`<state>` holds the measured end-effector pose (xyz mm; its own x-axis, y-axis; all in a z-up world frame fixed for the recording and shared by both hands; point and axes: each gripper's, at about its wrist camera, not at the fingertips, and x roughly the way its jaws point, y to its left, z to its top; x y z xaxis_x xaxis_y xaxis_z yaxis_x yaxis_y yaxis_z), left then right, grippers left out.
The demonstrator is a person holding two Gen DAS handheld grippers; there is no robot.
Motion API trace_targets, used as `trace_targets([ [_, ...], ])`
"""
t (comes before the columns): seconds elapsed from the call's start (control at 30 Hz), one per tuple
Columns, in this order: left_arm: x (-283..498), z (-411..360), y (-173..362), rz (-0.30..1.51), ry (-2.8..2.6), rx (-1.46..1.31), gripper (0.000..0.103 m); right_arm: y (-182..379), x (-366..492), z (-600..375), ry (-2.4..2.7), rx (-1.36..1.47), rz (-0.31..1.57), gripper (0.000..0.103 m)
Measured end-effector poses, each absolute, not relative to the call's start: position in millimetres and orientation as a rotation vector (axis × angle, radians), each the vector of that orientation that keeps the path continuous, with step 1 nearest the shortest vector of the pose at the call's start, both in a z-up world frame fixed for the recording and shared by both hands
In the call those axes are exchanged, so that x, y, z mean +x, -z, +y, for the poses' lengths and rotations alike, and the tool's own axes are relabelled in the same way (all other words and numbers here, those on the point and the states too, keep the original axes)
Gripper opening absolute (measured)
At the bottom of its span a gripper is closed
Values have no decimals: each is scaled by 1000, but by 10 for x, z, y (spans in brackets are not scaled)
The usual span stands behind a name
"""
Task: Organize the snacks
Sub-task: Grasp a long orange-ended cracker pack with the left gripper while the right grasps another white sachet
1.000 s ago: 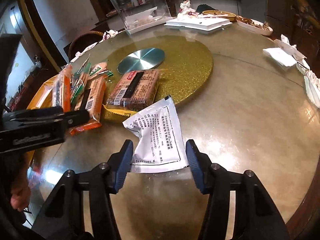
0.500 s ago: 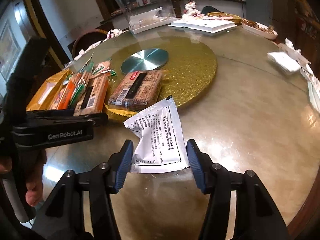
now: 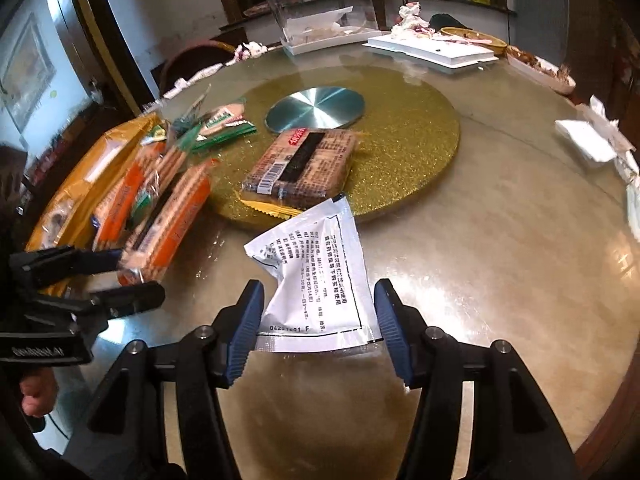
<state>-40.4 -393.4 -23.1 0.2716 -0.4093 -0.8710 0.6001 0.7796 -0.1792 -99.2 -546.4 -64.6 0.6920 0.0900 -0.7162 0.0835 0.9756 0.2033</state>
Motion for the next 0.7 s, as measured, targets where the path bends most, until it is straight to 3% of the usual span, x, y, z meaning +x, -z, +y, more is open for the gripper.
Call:
trace_targets([
  [0.13, -411, -4056, 264, 1100, 668, 235, 66, 650, -1072, -5425, 10, 238, 816, 54],
  [0.23, -536, -4010, 231, 1074, 683, 254, 55, 655, -1183, -5407, -1, 255, 811, 52],
  [0.27, -602, -3970, 226, 1081, 714, 260, 37, 663, -1223, -5401, -1, 258, 809, 52],
  [0.3, -658, -3938, 248, 1101, 754, 275, 30, 669, -1256, -5395, 1, 260, 808, 52],
  [0.4, -830, -3804, 269, 1087, 783, 303, 27, 684, -1348, -5378, 4, 269, 802, 53],
  [0.43, -843, -3764, 248, 1084, 771, 297, 27, 691, -1367, -5373, 5, 274, 798, 53],
  [0.5, -826, -3701, 173, 1074, 772, 230, 41, 699, -1402, -5391, 6, 295, 788, 54],
  [0.53, -786, -3692, 132, 1074, 757, 184, 63, 705, -1416, -5418, 6, 317, 780, 54],
  [0.57, -757, -3696, 107, 1070, 736, 151, 78, 712, -1437, -5452, 7, 346, 772, 54],
  [0.7, -563, -4049, 49, 1079, 662, 117, 79, 713, -1485, -5497, 45, 373, 765, 54],
])
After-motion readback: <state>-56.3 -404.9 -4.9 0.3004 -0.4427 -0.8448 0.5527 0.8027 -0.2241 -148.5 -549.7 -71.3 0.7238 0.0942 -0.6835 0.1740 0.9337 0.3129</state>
